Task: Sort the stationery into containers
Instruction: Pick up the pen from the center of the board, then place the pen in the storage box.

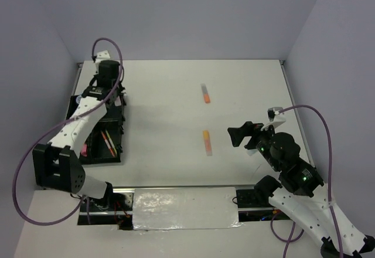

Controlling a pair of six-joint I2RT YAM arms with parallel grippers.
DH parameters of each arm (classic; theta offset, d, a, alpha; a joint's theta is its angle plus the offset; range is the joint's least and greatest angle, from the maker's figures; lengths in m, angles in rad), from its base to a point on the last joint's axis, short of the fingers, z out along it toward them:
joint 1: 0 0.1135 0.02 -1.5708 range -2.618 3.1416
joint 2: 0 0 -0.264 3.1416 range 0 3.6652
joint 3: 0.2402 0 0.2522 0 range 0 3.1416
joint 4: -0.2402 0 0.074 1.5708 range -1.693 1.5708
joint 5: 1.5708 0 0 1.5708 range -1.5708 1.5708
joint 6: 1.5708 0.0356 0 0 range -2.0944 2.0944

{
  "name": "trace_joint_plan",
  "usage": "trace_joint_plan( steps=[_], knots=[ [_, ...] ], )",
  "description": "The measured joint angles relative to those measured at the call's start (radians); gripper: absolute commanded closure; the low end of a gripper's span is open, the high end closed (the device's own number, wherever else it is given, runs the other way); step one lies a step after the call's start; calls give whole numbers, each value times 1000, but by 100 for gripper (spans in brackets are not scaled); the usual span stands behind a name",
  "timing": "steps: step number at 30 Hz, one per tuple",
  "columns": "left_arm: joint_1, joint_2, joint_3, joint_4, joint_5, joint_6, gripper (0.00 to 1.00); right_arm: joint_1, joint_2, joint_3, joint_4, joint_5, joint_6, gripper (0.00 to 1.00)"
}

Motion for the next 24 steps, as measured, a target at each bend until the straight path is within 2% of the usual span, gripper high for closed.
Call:
trace_joint_plan(
  steps=[2, 5, 9, 14, 17, 18, 19, 20, 23, 24],
  knots=[
    [96, 55, 34, 33, 6, -3, 100, 0, 1, -24, 35, -29, 0, 0],
    [173, 186, 97, 76, 12, -3, 100, 0, 13, -67, 87, -77, 0, 0],
    [191, 296, 76, 132, 23, 0, 99, 0, 63, -93, 127, -118, -5, 0],
    [201, 307, -13, 174, 19, -20, 90, 0, 94, -97, 162, -136, -19, 0],
    [208, 307, -50, 204, 8, -35, 73, 0, 100, -97, 179, -147, -21, 0],
    [208, 308, -51, 200, 2, -35, 51, 0, 103, -97, 183, -151, -21, 0],
    [209, 308, -50, 199, -4, -37, 40, 0, 107, -97, 185, -157, -21, 0],
    [210, 308, -46, 197, -9, -38, 23, 0, 111, -97, 186, -164, -20, 0],
    [210, 307, -34, 201, -18, -56, 11, 0, 117, -97, 186, -172, -16, 0],
    [209, 307, -34, 203, -16, -56, 2, 0, 119, -97, 185, -172, -13, 0]
  ],
)
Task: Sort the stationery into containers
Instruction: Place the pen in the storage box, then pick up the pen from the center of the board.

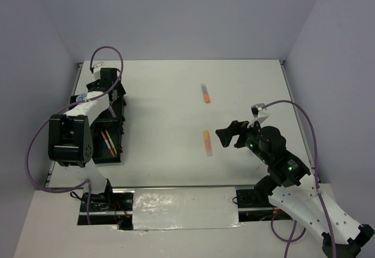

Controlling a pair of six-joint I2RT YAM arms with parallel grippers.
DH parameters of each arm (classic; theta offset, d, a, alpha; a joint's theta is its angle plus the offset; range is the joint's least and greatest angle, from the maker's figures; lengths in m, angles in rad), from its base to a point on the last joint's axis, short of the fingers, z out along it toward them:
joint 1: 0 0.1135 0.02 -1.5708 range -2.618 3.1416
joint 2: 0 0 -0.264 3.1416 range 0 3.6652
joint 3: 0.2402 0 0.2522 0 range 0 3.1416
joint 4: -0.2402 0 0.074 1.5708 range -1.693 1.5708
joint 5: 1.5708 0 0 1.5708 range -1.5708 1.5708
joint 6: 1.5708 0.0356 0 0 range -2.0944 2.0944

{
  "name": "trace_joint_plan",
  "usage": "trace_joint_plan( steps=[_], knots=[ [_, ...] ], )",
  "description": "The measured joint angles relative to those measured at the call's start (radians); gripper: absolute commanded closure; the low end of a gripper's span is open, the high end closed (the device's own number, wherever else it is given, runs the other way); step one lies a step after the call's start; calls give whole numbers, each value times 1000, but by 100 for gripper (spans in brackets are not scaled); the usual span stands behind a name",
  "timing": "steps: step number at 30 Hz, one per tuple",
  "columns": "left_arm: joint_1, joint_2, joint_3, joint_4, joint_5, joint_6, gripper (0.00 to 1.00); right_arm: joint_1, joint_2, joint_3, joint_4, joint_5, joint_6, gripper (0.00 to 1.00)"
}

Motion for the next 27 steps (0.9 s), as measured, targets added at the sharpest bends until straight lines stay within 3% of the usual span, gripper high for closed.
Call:
trace_joint_plan(
  steps=[4, 8, 12, 14, 17, 21, 27],
  knots=[
    [-9, -6, 10, -30, 20, -1, 1, 0, 68, 35, -54, 74, 48, 0],
    [-50, -20, 147, -195, 37, 2, 1, 0, 199, 95, -154, 241, 149, 0],
    [-175, -85, 365, -389, 21, 2, 1, -5, 259, 104, -262, 376, 249, 0],
    [-261, -190, 383, -435, 56, 11, 1, -30, 288, 112, -312, 415, 301, 0],
    [-350, -413, 250, -465, 114, 31, 1, -116, 336, 111, -335, 418, 363, 0],
    [-349, -692, -1, -481, 169, 59, 1, -256, 355, 64, -334, 406, 414, 5],
    [-343, -796, -208, -468, 273, 98, 1, -389, 356, 14, -335, 389, 415, 5]
  ],
)
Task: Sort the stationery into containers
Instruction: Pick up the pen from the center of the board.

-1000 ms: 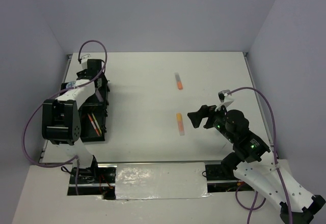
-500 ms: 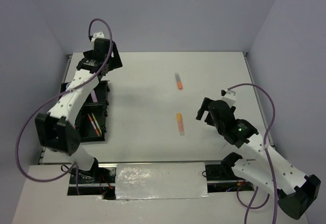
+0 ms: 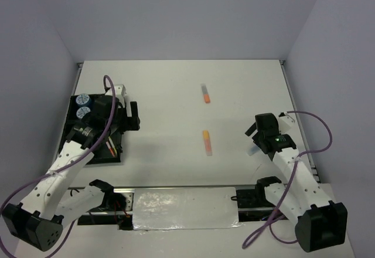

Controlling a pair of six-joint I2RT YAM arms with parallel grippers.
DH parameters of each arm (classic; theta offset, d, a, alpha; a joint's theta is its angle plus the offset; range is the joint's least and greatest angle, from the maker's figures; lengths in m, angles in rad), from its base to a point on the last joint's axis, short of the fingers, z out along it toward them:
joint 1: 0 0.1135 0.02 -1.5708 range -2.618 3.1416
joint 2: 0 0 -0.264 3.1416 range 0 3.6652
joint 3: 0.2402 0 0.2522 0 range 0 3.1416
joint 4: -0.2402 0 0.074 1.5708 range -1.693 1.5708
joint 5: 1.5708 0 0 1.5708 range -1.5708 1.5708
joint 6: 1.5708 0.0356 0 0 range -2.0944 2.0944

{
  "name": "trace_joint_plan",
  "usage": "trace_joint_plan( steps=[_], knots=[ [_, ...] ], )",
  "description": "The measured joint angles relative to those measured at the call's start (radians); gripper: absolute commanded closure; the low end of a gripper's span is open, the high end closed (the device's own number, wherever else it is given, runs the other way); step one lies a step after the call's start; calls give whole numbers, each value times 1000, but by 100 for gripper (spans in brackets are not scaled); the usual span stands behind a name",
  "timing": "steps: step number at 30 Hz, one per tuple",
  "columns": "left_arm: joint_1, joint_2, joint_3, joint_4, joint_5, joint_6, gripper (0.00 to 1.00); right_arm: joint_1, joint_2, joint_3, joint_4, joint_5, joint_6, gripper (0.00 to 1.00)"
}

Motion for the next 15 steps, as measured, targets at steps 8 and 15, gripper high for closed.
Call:
trace_joint_plan(
  steps=[8, 15],
  knots=[
    [0, -20, -48, 18, 85, 35, 1, -192, 209, -43, 71, -127, -68, 12],
    [0, -53, -57, 38, 133, 40, 1, -217, 344, -38, 94, -138, -92, 44]
  ],
)
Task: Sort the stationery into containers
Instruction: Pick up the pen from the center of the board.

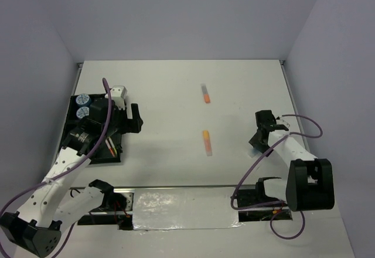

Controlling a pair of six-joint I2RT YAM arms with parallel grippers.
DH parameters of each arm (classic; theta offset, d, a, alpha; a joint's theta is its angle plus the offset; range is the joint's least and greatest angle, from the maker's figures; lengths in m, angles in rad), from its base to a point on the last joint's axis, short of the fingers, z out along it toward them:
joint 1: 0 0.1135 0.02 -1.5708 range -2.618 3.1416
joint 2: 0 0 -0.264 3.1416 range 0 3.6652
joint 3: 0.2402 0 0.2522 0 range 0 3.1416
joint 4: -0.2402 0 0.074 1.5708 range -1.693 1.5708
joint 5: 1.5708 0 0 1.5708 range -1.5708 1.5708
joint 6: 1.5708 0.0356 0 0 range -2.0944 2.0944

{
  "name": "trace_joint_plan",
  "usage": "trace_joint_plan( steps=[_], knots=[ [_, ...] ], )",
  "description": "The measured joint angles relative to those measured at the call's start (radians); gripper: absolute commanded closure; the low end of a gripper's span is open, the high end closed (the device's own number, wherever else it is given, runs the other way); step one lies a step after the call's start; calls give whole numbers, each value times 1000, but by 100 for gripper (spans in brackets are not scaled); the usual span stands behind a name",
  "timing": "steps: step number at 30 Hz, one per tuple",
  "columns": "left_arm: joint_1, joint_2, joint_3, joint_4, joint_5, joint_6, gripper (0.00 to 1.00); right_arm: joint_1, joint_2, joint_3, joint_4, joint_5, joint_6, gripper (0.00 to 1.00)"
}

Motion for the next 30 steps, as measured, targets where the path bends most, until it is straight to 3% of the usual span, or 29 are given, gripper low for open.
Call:
trace_joint_plan(
  steps=[7, 9, 11, 17, 19, 24, 30],
  knots=[
    [0, -2, -2, 0, 6, 20, 1, -34, 106, 34, 43, -45, -38, 62],
    [0, -2, -2, 0, 7, 21, 1, -37, 122, 46, 48, -53, -60, 76],
    [0, -2, -2, 0, 8, 22, 1, -37, 134, 55, 59, -67, -81, 100],
    [0, -22, -13, 23, 81, 17, 1, -22, 128, 55, 98, -117, -188, 100],
    [0, -45, -32, 52, 141, 6, 1, 59, 74, 26, 140, -147, -211, 100],
    [0, -117, -170, 240, 362, -191, 1, 544, -132, 26, 279, -225, -328, 100],
    [-6, -130, -314, 468, 500, -471, 3, 899, -150, 129, 340, -226, -444, 100]
  ],
)
